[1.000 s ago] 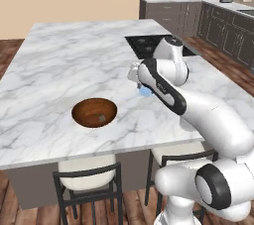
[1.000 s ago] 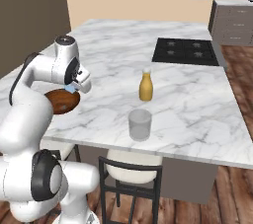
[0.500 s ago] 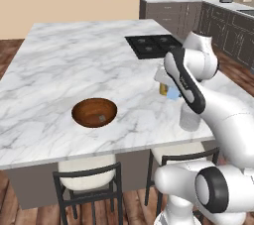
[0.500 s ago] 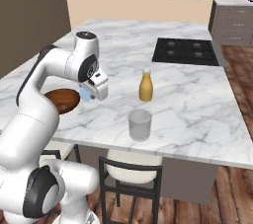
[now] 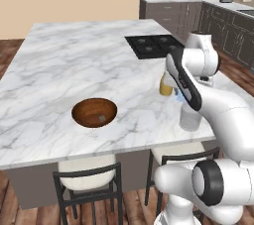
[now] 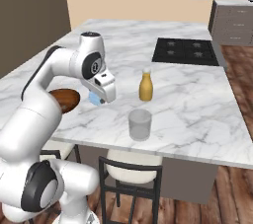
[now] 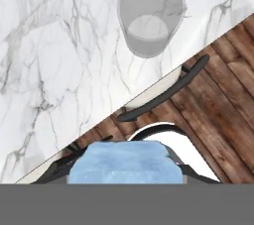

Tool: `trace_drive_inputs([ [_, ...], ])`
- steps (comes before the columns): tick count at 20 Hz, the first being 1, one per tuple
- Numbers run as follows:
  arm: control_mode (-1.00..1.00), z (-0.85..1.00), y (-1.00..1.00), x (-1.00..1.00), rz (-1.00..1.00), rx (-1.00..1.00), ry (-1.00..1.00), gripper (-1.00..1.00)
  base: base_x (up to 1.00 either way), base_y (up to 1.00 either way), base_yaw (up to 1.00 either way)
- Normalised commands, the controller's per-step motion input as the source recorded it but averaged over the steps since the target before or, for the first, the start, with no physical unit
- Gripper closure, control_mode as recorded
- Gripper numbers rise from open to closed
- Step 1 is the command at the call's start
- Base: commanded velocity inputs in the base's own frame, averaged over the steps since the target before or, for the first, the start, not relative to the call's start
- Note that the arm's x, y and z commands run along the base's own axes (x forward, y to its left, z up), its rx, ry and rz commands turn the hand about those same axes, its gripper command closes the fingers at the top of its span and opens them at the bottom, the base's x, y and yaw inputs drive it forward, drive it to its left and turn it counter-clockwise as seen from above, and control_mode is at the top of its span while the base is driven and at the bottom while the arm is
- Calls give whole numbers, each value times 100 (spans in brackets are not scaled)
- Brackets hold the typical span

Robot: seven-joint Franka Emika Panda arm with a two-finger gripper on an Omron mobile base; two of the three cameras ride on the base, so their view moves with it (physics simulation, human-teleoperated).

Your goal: There are two ice cubes in the ice bowl. Place both ice cubes in the glass cup.

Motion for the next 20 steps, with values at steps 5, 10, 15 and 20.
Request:
trace_drive_inputs([
  [5,-100,-1,-1,2,-2,-1,0,100,0,0,0],
  [10,-100,-7,-28,2,0,0,4,100,0,0,0],
  [15,-100,-11,-58,0,0,0,2,100,0,0,0],
  [20,-100,-11,-55,0,0,0,0,100,0,0,0],
])
